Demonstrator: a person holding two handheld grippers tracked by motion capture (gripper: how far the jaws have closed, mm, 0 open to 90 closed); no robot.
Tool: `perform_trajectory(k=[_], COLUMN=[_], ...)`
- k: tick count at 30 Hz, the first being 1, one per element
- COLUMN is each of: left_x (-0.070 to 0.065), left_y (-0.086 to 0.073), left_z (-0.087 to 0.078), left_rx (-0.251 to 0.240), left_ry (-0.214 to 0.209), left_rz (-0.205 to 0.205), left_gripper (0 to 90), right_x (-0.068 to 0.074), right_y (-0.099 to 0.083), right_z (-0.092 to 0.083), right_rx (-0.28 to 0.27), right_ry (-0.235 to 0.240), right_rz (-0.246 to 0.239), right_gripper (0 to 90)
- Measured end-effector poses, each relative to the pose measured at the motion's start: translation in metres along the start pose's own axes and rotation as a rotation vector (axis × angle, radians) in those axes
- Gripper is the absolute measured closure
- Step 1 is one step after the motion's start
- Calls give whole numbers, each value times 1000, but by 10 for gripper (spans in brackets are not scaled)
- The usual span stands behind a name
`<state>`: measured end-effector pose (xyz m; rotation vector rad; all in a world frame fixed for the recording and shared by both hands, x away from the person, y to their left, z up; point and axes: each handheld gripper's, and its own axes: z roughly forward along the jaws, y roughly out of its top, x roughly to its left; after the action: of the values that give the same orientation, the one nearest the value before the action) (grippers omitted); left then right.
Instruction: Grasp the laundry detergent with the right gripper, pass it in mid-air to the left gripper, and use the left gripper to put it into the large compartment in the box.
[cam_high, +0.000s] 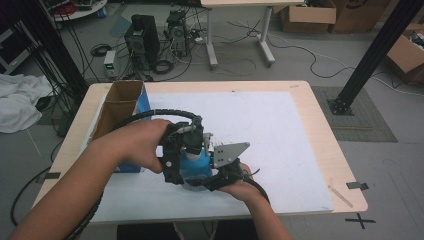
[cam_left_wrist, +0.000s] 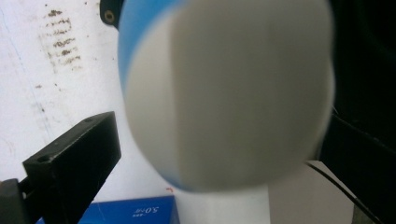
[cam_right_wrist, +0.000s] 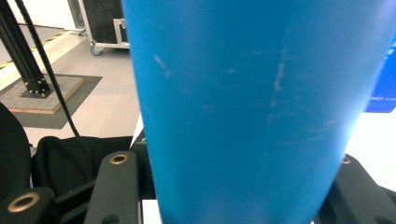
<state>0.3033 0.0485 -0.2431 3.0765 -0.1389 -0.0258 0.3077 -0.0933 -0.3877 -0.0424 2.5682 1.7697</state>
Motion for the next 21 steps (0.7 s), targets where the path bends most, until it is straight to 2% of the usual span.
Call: perform_trajectory(k=[7,21], left_x=[0,2], left_y=[2,0], left_z=[0,8], left_rx=[-30,-28], left_ry=[-15,-14], left_rz=[-31,-68], left_gripper=[0,0], right_x=[1,1], right_y=[4,6], right_z=[5,16], right_rx=[4,4], right_ry=[-14,-1], right_rz=[-12,-4], right_gripper=[468,468])
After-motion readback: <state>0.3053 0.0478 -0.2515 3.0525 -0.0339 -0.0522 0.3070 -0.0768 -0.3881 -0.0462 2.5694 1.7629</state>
